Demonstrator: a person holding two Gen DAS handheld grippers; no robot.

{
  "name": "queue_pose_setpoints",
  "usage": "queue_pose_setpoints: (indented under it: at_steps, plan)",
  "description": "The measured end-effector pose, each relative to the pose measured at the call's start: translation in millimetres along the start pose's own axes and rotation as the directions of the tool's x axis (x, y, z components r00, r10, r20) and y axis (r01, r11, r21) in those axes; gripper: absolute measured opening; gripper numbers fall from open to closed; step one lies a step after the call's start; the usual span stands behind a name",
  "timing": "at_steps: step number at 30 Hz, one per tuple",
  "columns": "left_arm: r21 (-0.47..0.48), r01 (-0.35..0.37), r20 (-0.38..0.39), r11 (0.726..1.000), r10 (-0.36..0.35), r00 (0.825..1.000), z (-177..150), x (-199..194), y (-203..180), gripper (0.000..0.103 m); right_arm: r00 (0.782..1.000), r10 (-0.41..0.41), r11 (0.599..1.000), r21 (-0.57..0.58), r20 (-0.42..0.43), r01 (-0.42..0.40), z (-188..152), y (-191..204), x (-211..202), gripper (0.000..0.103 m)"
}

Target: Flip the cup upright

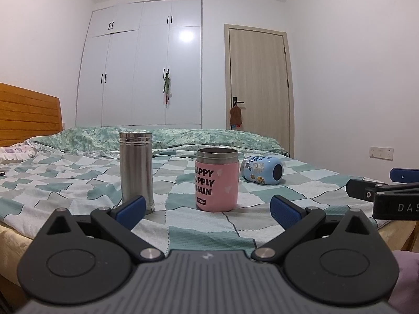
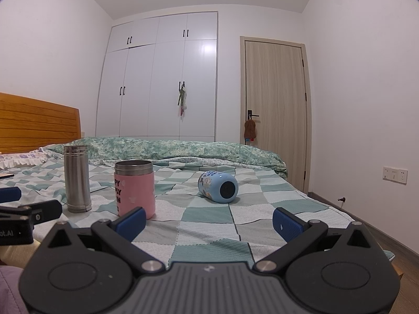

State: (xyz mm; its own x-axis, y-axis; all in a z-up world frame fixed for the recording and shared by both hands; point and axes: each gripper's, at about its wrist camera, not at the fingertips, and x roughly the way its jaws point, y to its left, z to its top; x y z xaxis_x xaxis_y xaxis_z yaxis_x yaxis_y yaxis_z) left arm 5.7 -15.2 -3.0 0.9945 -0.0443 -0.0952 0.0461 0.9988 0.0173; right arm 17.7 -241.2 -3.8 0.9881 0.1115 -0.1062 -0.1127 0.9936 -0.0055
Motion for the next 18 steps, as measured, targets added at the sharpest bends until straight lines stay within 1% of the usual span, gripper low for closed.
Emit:
queue_pose_setpoints:
  at_steps: [11,18]
  plan:
    - [-0.007,-0.014,-0.001,1.0,0.014,1.0,0.3,-2.0,-0.1,0.103,1.0,0.001,1.0,0.0,0.001,-0.001,0.6,1.0,0.0,0.103]
    - [-0.011,-0.006,0.004,1.0,0.006,1.0,0.1,-2.9,0.5,0.103,1.0,0.001,1.0,0.0,0.001,-0.001,0.4,0.9,-0.1,0.103]
